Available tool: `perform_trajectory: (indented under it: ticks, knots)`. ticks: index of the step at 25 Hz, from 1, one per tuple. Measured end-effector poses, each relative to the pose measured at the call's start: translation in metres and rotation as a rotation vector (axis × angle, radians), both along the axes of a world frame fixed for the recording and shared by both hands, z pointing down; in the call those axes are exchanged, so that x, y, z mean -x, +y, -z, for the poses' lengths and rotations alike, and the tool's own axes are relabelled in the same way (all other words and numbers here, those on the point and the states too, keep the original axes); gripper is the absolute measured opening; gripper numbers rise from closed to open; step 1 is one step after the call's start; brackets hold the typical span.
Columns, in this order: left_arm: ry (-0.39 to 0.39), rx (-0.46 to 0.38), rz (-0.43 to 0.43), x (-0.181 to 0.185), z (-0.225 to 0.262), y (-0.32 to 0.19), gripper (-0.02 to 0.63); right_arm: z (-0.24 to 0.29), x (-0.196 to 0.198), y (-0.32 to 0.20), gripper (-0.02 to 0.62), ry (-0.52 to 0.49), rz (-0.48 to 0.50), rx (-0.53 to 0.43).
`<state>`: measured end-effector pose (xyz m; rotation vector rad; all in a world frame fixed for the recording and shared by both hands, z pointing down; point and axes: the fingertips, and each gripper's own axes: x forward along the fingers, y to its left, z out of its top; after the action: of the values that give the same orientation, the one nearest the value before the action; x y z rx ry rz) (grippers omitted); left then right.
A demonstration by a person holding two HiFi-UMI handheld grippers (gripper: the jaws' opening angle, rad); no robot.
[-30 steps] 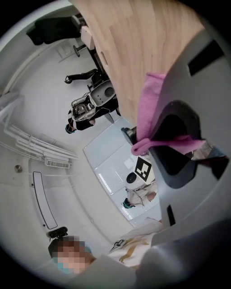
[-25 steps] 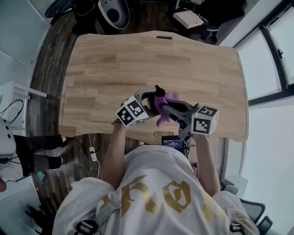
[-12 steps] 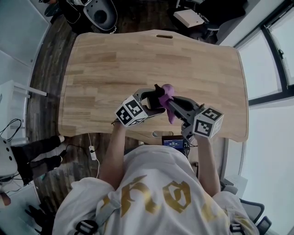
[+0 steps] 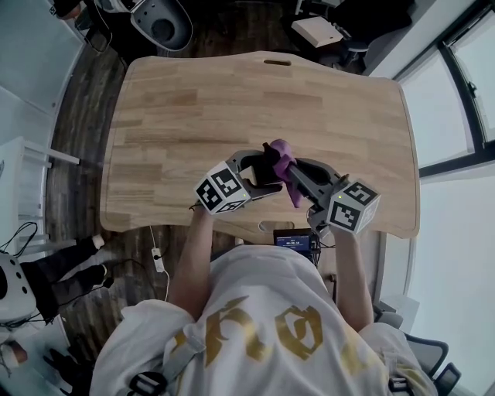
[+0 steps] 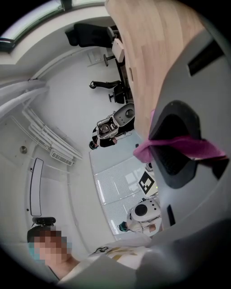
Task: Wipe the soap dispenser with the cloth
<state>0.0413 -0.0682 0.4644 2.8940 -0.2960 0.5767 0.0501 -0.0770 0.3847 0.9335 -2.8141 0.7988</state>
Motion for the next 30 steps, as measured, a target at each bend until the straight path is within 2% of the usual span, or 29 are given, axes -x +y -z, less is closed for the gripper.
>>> perform_trajectory:
  ticks: [8, 21, 25, 30]
  knots:
    - [0.028, -0.005, -0.032, 0.002, 0.012, 0.006, 0.356, 0.007, 0.0, -0.01, 0.04, 0.005, -0.029, -0.024]
    - [0.016, -0.032, -0.088, 0.002, 0.028, 0.011, 0.356, 0.026, 0.008, -0.019, 0.038, 0.035, 0.046, -0.124]
    - [0.021, -0.02, -0.118, -0.001, 0.027, 0.017, 0.356, 0.025, 0.012, -0.022, 0.037, 0.028, 0.103, -0.11]
    - [-0.01, -0.02, -0.159, -0.005, 0.02, 0.025, 0.356, 0.019, 0.019, -0.024, 0.037, 0.02, 0.169, -0.105]
